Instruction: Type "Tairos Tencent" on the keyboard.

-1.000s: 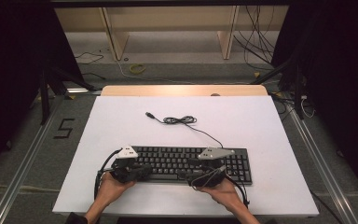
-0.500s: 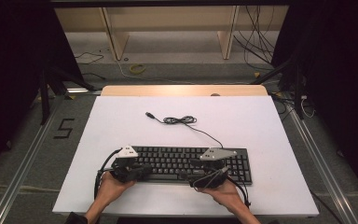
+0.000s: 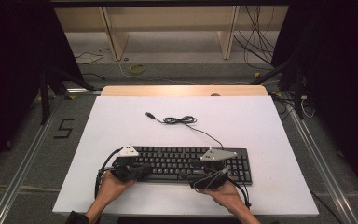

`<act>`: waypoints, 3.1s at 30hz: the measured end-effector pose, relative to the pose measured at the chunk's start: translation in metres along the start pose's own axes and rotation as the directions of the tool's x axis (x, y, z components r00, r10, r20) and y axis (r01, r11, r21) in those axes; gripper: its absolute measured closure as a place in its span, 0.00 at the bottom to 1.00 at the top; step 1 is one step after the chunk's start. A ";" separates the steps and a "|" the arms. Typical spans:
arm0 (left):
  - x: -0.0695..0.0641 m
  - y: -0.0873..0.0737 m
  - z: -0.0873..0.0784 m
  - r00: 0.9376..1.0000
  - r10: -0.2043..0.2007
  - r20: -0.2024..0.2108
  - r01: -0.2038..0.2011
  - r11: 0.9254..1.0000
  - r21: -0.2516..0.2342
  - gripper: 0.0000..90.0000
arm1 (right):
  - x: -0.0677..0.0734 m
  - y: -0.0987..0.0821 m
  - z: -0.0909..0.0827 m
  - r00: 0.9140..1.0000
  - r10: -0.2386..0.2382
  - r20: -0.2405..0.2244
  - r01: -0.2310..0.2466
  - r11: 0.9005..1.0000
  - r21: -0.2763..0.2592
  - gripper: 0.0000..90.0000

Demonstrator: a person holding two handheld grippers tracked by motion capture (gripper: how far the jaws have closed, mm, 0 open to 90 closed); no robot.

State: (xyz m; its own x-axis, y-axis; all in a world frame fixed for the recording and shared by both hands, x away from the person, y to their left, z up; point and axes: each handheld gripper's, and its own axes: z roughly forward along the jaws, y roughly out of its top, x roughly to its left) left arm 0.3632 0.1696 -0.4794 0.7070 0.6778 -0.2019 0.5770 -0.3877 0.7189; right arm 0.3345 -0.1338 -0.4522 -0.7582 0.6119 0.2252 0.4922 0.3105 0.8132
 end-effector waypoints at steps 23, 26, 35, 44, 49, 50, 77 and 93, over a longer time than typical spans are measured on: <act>0.014 0.003 -0.015 0.993 -0.116 -0.031 0.111 0.987 -0.112 0.93 | 0.000 -0.001 0.000 1.000 0.001 0.006 -0.001 1.000 0.002 0.40; 0.016 0.003 -0.017 0.991 -0.128 -0.044 0.122 0.984 -0.128 0.87 | 0.000 -0.001 0.000 1.000 0.001 0.006 -0.001 1.000 0.002 0.40; 0.025 0.005 -0.017 0.979 -0.193 -0.067 0.181 0.972 -0.149 0.65 | 0.000 -0.001 0.000 1.000 0.003 0.006 -0.003 1.000 0.003 0.40; 0.024 0.007 -0.012 0.982 -0.181 -0.054 0.170 0.972 -0.164 0.47 | 0.000 -0.001 0.000 1.000 0.005 0.004 -0.005 1.000 0.001 0.40; 0.024 0.008 -0.010 0.984 -0.167 -0.055 0.156 0.973 -0.172 0.40 | 0.000 -0.001 0.000 1.000 0.005 0.002 -0.005 1.000 0.000 0.40; 0.024 0.008 -0.010 0.985 -0.163 -0.054 0.151 0.974 -0.168 0.40 | 0.000 -0.001 0.000 1.000 0.006 0.002 -0.006 1.000 0.001 0.40; 0.019 0.012 -0.006 0.996 -0.076 -0.040 0.072 0.992 -0.104 0.91 | 0.001 -0.002 0.001 1.000 0.004 -0.007 -0.004 1.000 0.002 0.40; 0.017 0.015 0.000 0.998 -0.059 -0.038 0.057 0.997 -0.056 0.99 | 0.001 -0.002 0.001 1.000 0.004 -0.007 -0.004 1.000 0.003 0.40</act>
State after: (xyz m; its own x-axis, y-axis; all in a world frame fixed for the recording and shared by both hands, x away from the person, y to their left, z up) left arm 0.3842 0.1757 -0.4717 0.6557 0.7226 -0.2189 0.5925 -0.3128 0.7424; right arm 0.3332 -0.1326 -0.4544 -0.7591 0.6083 0.2320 0.4966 0.3105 0.8106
